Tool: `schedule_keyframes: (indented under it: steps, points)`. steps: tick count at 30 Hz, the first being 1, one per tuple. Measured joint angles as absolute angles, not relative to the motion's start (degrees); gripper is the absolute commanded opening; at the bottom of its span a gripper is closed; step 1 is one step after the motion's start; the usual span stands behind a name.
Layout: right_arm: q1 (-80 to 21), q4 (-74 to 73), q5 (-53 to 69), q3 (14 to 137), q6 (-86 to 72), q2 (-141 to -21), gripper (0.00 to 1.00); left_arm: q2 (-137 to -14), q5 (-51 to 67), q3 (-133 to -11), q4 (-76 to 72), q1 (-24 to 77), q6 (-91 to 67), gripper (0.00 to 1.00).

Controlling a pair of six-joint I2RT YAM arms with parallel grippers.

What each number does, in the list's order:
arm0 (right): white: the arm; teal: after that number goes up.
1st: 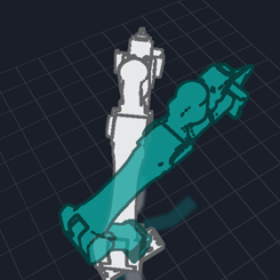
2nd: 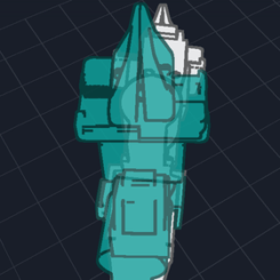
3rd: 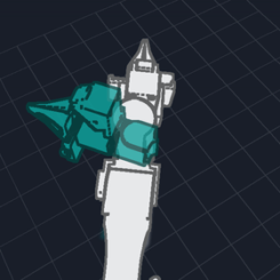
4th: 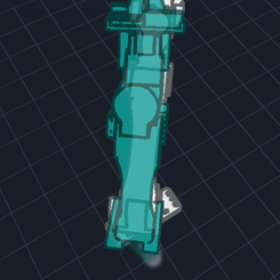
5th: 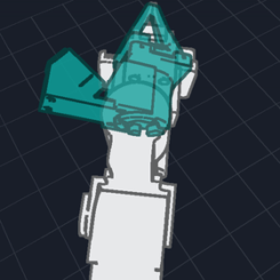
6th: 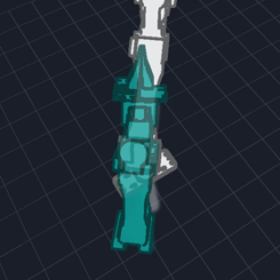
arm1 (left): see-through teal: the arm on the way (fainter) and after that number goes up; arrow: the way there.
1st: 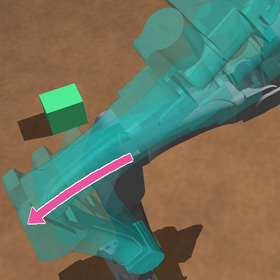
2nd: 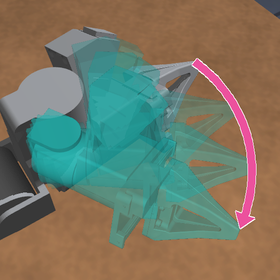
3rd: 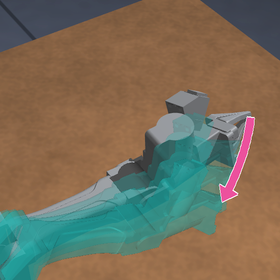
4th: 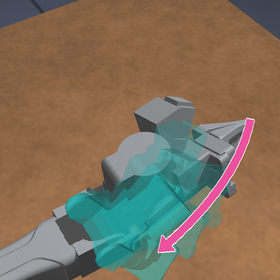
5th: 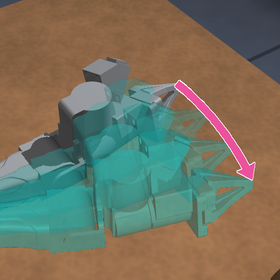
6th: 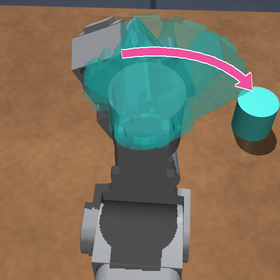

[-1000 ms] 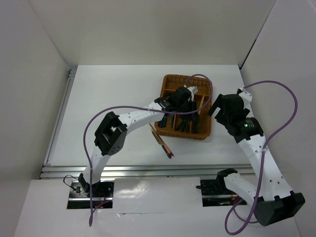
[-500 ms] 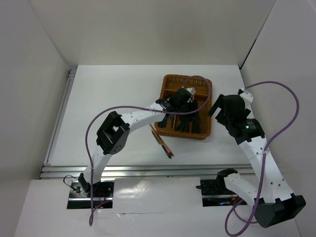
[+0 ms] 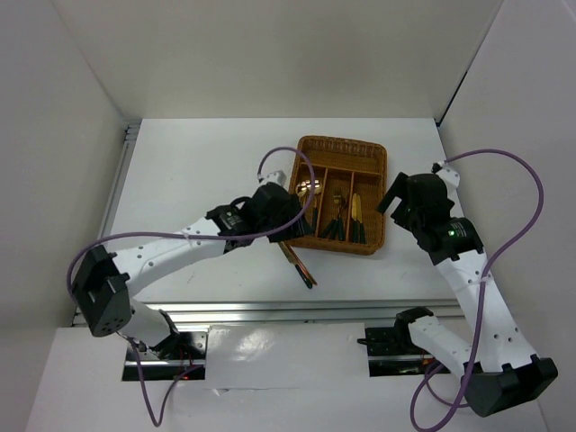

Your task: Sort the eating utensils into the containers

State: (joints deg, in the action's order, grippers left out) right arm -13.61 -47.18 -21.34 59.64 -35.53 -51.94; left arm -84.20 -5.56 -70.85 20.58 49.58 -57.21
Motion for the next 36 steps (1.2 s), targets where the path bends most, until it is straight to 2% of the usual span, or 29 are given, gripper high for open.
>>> schedule_keyframes:
  steps: [7,12,17,22,28,32,36]
  points:
    - [-13.6,-47.2,-20.1,59.4,-35.5,-51.8,1.0,-93.2,-10.4,-62.3,23.9,52.3,-68.2,0.61]
    - [-13.6,-47.2,-19.5,59.4,-35.5,-51.3,1.0,-98.2,-11.0,-63.0,24.6,52.6,-72.2,0.55]
    - [-13.6,-47.2,-19.2,59.1,-35.5,-51.0,1.0,-101.8,-11.9,-66.4,25.7,52.6,-74.0,0.55]
    - [-13.6,-47.2,-19.2,58.4,-35.5,-50.9,1.0,-104.9,-11.8,-67.9,27.0,52.8,-75.0,0.5]
    - [-13.6,-47.2,-19.3,58.4,-35.5,-50.6,1.0,-105.7,-11.9,-68.0,28.8,52.8,-75.9,0.38]
    - [-13.6,-47.2,-19.3,58.4,-35.5,-50.6,1.0,-105.8,-11.9,-68.0,29.4,52.8,-76.8,0.24]
    - [-13.6,-47.2,-19.3,58.4,-35.5,-50.5,1.0,-105.8,-11.8,-68.0,29.4,52.8,-76.9,0.19]
